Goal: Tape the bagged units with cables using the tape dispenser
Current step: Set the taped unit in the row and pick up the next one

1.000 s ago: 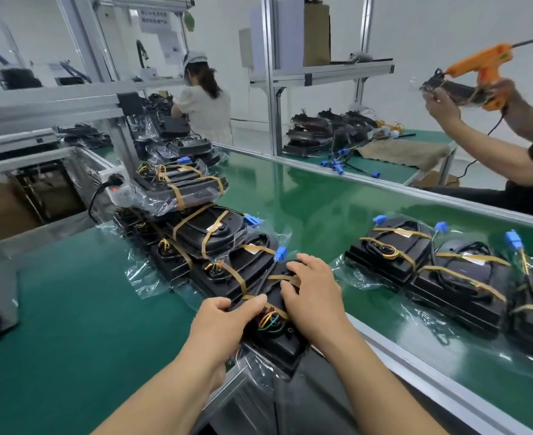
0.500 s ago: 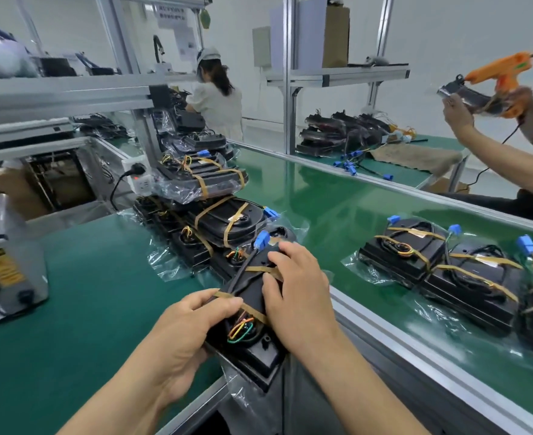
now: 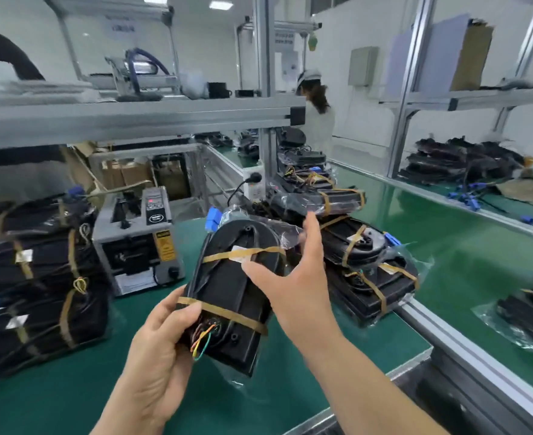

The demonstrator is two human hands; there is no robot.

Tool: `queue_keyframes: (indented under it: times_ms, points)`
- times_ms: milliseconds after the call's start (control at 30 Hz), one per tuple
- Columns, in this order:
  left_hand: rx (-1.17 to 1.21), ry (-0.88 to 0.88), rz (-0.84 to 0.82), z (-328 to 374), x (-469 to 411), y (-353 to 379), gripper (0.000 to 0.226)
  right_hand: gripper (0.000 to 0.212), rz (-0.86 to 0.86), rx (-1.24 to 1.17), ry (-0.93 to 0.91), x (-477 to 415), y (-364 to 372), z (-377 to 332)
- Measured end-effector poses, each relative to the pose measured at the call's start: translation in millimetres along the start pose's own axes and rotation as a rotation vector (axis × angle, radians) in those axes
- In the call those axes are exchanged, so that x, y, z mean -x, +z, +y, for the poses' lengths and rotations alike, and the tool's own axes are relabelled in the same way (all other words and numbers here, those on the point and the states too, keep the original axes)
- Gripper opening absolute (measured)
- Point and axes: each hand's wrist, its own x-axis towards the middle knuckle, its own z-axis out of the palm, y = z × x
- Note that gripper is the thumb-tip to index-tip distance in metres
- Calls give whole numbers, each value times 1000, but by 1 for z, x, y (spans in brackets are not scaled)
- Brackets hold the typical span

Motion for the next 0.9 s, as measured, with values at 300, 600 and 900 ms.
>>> queue_keyframes:
  times_ms: [300, 600, 900]
  points:
    - [-139, 76, 66, 19, -4, -70, 79, 51, -636, -463, 350, -15, 70, 29]
    - [-720, 497, 372, 83, -9, -86, 46, 60, -680, -65, 35, -24, 82, 36]
    - [-1357, 880, -58, 128, -26, -57, 38, 68, -847, 17, -63, -31, 82, 32]
